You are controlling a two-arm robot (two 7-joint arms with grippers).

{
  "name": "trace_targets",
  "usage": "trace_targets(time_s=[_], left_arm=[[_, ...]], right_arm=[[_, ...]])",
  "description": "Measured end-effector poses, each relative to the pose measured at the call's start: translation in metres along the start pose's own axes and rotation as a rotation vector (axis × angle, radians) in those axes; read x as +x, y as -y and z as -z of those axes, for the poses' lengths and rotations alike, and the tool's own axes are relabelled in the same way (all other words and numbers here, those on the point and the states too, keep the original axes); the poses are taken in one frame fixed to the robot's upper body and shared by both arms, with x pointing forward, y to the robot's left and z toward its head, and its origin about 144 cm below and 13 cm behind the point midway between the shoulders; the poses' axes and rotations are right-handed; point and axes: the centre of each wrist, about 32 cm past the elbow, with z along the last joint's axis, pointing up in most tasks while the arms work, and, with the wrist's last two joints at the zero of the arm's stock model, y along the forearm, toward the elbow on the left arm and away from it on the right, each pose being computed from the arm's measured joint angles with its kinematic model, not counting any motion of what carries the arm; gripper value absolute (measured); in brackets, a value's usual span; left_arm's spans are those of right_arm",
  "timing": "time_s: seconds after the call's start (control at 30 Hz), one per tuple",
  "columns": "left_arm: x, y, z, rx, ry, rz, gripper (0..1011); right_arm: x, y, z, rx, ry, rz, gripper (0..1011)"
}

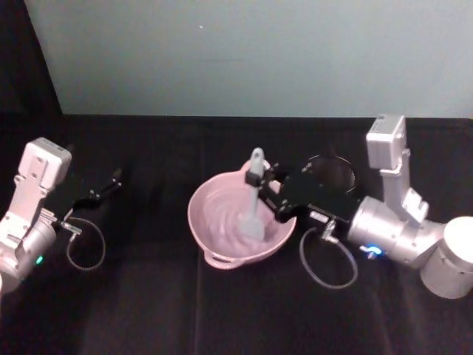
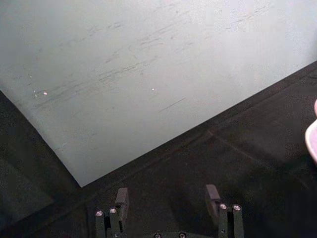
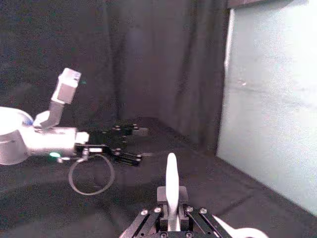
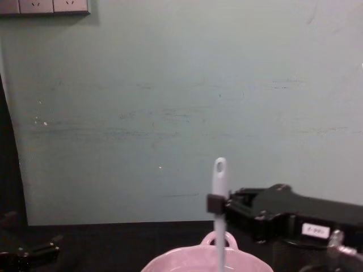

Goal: Use the one hand to pick up the spoon and stir the clear water in the bowl.

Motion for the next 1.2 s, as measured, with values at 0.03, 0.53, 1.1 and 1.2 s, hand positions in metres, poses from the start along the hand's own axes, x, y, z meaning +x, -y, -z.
trace_targets(time_s=[0.03,0.53,1.1,1.2], left_arm=[[0.000,0.000,0.000,0.000,0.000,0.000,1011],[0.000,0.000,0.000,0.000,0.000,0.000,1011],[0.000,0.000,0.000,0.000,0.000,0.000,1011],[0.000,0.000,0.000,0.000,0.000,0.000,1011]], right_arm=[[-0.003,-0.004,0.003,0.002,-0.022,-0.012,118],[-0.004,-0.051,0.023,0.080,-0.059,0.029,118],[0.016,-0.036,0.016,0.081,-0.002,0.147,118],[0.019,-0.027,0.011,0.064,0.015,0.147,118]])
